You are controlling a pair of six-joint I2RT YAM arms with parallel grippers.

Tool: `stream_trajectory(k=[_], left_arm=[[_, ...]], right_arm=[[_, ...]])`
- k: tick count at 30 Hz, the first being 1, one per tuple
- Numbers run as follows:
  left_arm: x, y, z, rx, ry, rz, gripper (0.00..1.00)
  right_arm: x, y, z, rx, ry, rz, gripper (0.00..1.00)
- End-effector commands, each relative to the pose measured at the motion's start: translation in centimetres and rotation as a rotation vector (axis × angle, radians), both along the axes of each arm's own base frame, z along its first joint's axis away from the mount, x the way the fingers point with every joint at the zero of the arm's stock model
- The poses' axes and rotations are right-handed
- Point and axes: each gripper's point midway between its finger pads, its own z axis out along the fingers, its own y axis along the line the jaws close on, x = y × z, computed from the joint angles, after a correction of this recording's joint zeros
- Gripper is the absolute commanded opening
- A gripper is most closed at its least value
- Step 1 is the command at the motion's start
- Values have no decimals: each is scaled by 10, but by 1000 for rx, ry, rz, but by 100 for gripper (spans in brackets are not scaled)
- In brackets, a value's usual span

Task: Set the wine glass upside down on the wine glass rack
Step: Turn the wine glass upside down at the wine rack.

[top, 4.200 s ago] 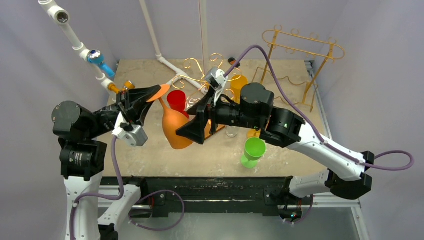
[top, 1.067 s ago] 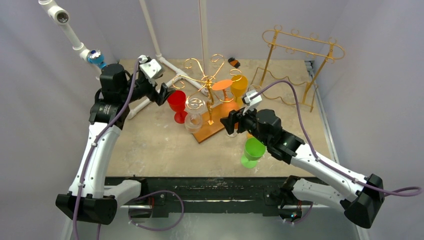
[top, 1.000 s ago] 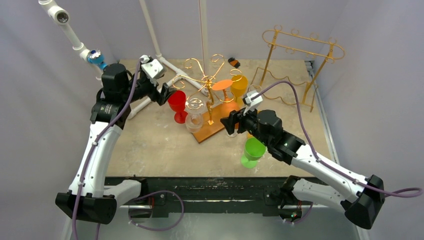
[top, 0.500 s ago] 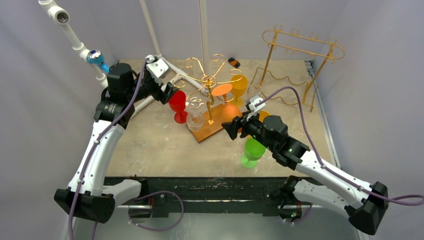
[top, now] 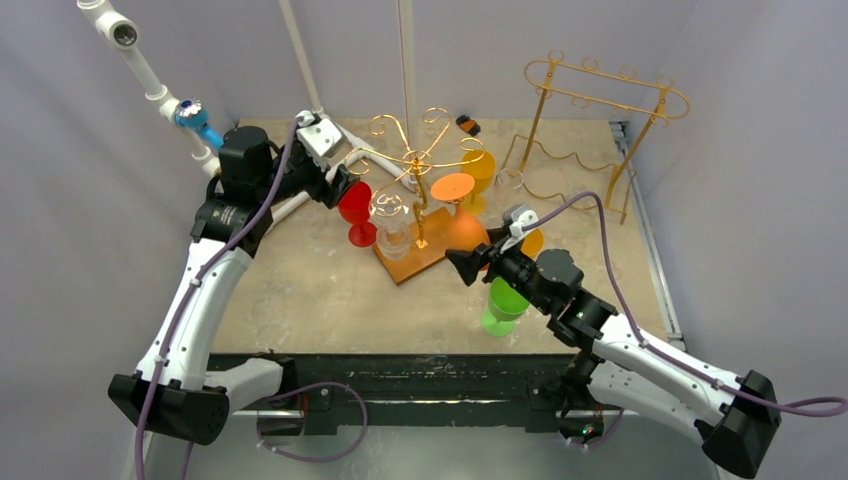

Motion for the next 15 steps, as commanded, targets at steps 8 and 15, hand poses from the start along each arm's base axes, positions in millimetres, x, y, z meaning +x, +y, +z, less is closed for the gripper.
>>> stream_trajectory(k=[8, 15], left_arm=[[7, 5, 18, 4, -53, 46, 71], [6, 5, 22, 5, -60, 48, 71]], right_arm=[[12, -4, 4, 140, 30, -96, 83], [9, -1, -1, 119, 81, -76, 99]])
